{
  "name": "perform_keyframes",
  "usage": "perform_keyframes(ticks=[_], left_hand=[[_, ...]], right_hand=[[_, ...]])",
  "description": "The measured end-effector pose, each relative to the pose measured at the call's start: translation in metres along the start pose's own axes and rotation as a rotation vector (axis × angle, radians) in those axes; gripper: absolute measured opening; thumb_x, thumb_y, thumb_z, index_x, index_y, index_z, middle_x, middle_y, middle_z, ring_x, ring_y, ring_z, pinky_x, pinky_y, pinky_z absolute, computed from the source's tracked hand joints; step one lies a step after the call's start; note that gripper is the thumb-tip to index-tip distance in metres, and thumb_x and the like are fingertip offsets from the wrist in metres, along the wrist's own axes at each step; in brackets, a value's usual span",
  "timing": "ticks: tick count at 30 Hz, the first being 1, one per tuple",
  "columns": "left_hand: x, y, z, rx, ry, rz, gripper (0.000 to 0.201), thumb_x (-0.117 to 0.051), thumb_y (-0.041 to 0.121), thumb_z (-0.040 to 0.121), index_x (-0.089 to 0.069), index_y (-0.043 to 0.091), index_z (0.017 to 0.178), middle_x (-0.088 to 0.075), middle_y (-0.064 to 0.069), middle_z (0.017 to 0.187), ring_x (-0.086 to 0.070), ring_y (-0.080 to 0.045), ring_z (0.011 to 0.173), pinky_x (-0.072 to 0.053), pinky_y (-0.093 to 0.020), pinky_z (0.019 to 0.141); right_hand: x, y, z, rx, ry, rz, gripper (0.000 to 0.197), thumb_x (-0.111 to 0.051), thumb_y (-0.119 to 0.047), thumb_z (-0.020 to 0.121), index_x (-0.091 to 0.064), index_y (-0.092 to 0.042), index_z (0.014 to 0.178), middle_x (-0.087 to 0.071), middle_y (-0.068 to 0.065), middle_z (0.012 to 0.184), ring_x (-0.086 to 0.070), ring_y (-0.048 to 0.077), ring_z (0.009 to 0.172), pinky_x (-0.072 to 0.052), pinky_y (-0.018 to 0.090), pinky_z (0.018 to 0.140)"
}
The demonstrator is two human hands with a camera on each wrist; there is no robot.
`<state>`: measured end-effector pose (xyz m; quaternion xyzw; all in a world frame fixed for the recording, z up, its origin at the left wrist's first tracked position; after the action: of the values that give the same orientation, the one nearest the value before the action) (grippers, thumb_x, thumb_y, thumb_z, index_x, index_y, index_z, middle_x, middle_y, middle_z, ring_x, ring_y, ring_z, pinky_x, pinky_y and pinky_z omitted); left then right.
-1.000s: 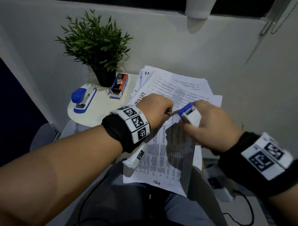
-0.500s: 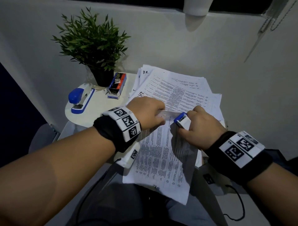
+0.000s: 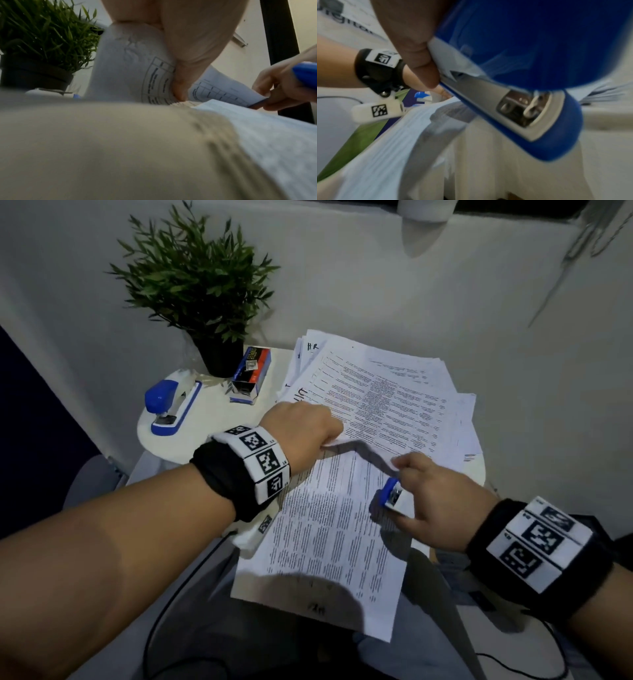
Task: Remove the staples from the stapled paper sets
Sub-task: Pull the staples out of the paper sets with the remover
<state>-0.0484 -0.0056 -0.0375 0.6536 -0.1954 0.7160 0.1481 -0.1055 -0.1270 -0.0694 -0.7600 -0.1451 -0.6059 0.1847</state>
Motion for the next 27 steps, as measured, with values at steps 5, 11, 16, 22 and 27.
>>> perform_keyframes(ticks=[5, 11, 16, 22, 27], left_hand=[[-0.016, 0.003, -0.003, -0.004, -0.086, 0.041, 0.019, -0.043, 0.006, 0.087, -0.041, 0.025, 0.084, -0.042, 0.003, 0.095, -0.049, -0.023, 0.098, -0.028, -0.031, 0.069], [-0.012, 0.04, -0.014, -0.169, -0.113, 0.094, 0.054, -0.014, 0.02, 0.089, -0.029, 0.03, 0.14, -0.033, 0.006, 0.146, -0.037, -0.018, 0.129, -0.03, -0.039, 0.103], [-0.027, 0.05, -0.018, -0.17, -0.16, 0.094, 0.052, -0.032, 0.017, 0.098, -0.019, 0.029, 0.146, -0.016, 0.007, 0.156, -0.026, -0.015, 0.139, -0.018, -0.038, 0.111], [-0.04, 0.052, -0.025, -0.149, -0.229, 0.086, 0.058, -0.04, 0.022, 0.098, -0.013, 0.042, 0.146, -0.012, 0.002, 0.157, -0.021, -0.017, 0.141, -0.013, -0.043, 0.113], [-0.029, 0.046, -0.027, -0.142, -0.212, 0.074, 0.067, -0.041, 0.017, 0.093, -0.01, 0.045, 0.145, -0.03, 0.002, 0.15, -0.035, -0.019, 0.133, -0.019, -0.043, 0.112]], right_hand=[[-0.033, -0.012, -0.005, 0.069, -0.145, -0.113, 0.058, -0.05, -0.053, 0.086, -0.049, -0.015, 0.129, -0.004, 0.0, 0.159, -0.027, 0.015, 0.14, -0.04, 0.031, 0.104], [-0.037, -0.015, -0.006, 0.064, -0.141, -0.131, 0.061, -0.049, -0.053, 0.088, -0.044, -0.015, 0.135, 0.005, 0.005, 0.16, -0.021, 0.015, 0.142, -0.034, 0.029, 0.11], [-0.037, -0.014, -0.003, 0.048, -0.118, -0.125, 0.062, -0.048, -0.057, 0.087, -0.049, -0.016, 0.132, -0.003, 0.005, 0.16, -0.03, 0.02, 0.139, -0.037, 0.032, 0.108], [-0.027, -0.015, -0.003, 0.053, -0.094, -0.143, 0.066, -0.037, -0.065, 0.085, -0.05, -0.016, 0.128, -0.011, 0.001, 0.159, -0.041, 0.016, 0.133, -0.043, 0.027, 0.096], [-0.028, -0.012, -0.003, 0.052, -0.111, -0.177, 0.09, -0.012, -0.073, 0.067, -0.052, -0.019, 0.126, -0.011, -0.003, 0.159, -0.044, 0.015, 0.129, -0.046, 0.027, 0.094]])
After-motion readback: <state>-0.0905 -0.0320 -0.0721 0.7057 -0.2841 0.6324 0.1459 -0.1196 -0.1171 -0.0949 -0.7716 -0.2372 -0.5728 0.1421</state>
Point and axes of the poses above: each hand's wrist, its own z-axis towards the middle knuckle, its own x-axis out of the back of the hand, y = z × x, the point moved 10 cm from there along z, towards the middle knuckle
